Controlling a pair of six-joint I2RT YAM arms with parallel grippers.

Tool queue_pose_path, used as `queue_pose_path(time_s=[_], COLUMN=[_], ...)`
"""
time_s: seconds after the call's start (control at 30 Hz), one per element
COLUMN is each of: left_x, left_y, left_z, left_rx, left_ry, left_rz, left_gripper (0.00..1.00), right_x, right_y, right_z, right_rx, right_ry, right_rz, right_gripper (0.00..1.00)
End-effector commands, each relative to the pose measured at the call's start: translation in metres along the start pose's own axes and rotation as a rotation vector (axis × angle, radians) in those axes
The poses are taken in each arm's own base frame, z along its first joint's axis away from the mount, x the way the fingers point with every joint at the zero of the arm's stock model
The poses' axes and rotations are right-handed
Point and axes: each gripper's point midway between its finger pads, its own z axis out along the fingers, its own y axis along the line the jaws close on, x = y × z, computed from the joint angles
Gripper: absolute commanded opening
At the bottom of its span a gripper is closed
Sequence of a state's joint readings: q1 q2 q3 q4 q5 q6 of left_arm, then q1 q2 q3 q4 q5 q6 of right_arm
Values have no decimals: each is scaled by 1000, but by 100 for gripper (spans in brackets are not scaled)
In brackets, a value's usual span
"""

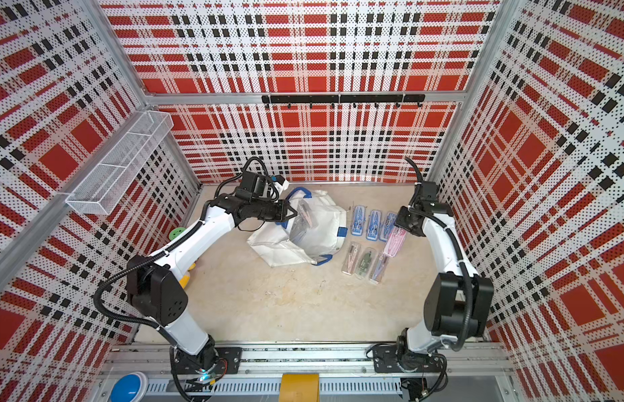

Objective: Take out the compass set from the canvas bag
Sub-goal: Place the compass set at the center of the board.

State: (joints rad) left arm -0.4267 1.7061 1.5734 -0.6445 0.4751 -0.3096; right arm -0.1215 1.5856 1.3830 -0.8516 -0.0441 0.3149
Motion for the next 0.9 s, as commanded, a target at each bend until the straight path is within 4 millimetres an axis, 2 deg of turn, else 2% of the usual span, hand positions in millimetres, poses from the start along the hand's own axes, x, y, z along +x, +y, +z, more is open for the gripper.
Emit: queue_pose_path(time_s=[0.0,0.37,0.57,0.87], left_x=[-24,-14,-7,-13], left_y=[-34,-31,-24,-12], left_z=[-33,-45,-44,-39], left_rx=[88,62,36,-18], left_ry=[-109,-119,-104,-104], left_rz=[75,70,58,38], left_gripper=[0,0,0,0], right_x=[-12,-33,-45,-60], right_y=[-17,-34,-45,-40], right_z=[13,79,107,140], right_rx=[96,184,189,165], right_ry=[3,67,95,124], right_rz=[-74,-131,-114,-117], right_gripper=[38,38,38,39])
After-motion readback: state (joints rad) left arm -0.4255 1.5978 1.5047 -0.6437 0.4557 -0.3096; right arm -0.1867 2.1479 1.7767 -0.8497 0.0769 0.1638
